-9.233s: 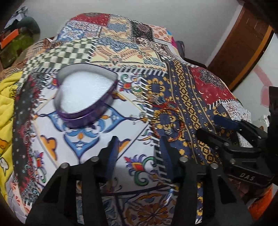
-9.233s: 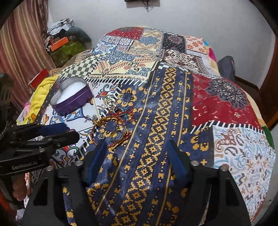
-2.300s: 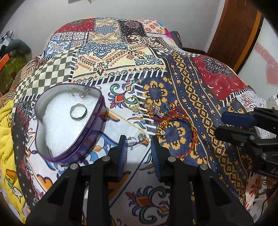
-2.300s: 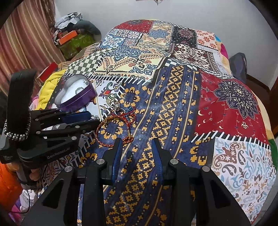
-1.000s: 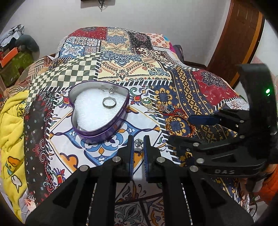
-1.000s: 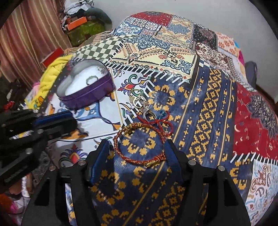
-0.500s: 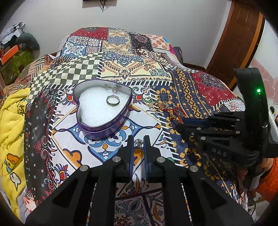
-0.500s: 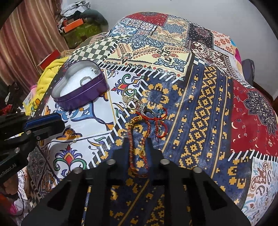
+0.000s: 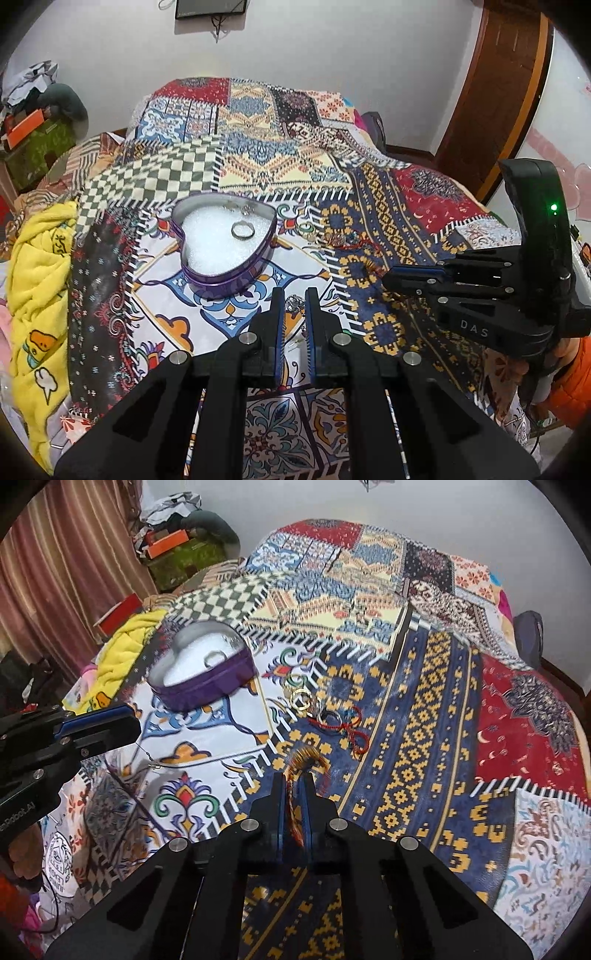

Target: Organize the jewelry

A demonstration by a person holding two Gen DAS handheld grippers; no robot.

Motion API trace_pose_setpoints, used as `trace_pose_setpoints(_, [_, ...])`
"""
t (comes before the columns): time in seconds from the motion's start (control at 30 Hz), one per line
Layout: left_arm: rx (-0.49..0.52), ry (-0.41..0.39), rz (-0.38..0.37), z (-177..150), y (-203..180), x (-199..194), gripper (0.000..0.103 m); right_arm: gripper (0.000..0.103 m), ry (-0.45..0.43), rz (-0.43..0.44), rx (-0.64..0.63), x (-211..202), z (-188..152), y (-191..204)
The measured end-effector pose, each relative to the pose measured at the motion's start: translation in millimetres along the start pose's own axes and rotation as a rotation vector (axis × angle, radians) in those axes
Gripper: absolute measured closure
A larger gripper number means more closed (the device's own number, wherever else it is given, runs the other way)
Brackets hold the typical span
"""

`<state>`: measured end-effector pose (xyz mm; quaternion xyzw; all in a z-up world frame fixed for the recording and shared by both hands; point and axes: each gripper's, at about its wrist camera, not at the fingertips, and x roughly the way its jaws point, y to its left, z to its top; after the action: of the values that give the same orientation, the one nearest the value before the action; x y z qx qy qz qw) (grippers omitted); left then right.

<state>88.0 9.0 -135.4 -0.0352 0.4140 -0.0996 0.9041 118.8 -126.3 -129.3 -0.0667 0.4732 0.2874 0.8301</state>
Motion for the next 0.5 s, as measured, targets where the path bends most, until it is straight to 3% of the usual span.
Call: trace_pose_setpoints(0.5, [-0.002,-0.089,0.018,6.9,-1.4,-38.6,0.094,0.097,-0.119,-0.025,0.000,-46.9,13.1,2.7])
